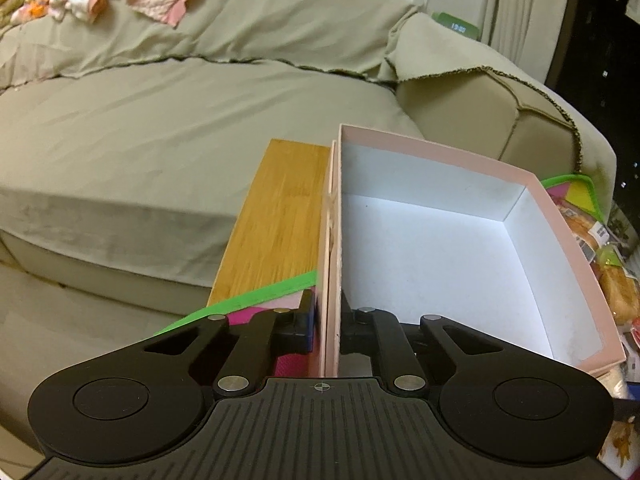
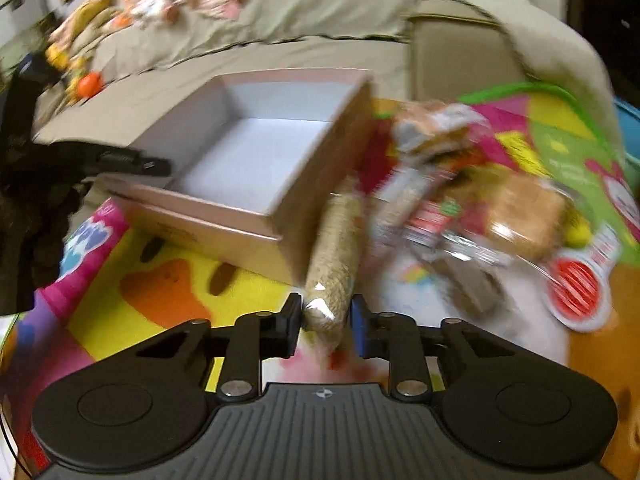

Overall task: Organize objects
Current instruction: 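Grasp the box wall with the left tool while the right tool reaches the snacks, then grasp the clear rice-cracker stick bag with the right tool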

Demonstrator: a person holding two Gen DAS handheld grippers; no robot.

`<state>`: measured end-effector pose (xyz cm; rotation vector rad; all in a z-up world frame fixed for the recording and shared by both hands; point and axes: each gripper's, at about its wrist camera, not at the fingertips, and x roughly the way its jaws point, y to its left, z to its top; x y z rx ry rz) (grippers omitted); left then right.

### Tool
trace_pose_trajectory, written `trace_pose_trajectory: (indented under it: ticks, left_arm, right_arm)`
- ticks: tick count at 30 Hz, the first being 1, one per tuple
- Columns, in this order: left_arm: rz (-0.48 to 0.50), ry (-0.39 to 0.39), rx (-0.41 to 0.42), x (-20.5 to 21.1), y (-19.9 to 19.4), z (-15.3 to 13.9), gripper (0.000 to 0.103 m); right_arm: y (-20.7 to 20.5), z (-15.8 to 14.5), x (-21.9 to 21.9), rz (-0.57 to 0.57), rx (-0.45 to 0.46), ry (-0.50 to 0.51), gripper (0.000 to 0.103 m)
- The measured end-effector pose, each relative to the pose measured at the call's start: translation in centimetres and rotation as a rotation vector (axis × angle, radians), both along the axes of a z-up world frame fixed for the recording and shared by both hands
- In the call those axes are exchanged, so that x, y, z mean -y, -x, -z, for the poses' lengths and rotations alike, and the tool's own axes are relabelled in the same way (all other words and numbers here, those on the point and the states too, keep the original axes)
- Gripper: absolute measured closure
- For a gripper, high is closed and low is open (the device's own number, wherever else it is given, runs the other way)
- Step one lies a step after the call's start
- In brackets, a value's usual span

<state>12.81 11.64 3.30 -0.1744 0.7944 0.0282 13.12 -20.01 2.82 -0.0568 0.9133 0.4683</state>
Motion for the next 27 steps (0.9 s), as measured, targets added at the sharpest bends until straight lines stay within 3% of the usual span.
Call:
trace_pose_trajectory:
  ticks: [4,8,16,24,27]
  left_arm:
    - [0.006,-0.013,0.003,0.6,0.1,0.0,0.092]
    - [0.012,-0.051,0.015,1.4,0.0,0.1,0.092]
    - [0.008,-0.052,0.021,1.4,0.3,0.2,0.092]
    - [-0.014,-0.032,0.050,1.4,0.7,0.4,0.092]
    - [-0.008,-0.029,0.047,1.4,0.8,0.4,0.092]
  right_arm:
    - [1.0,-0.1,2.1,0.055,-0.004,0.001,0.077]
    - [2.1,-0.2,0.4,0.006,0.104,0.134,0.075]
    - [0.4,-0.6,-0.8,-0.011,0.098,0.125,0.076]
    - [1.4,-6.5,2.8,0.079,0.067,-0.030,0.079]
    - [0.2,-8.8,1.3,0.051,0.075,-0.117,0.087]
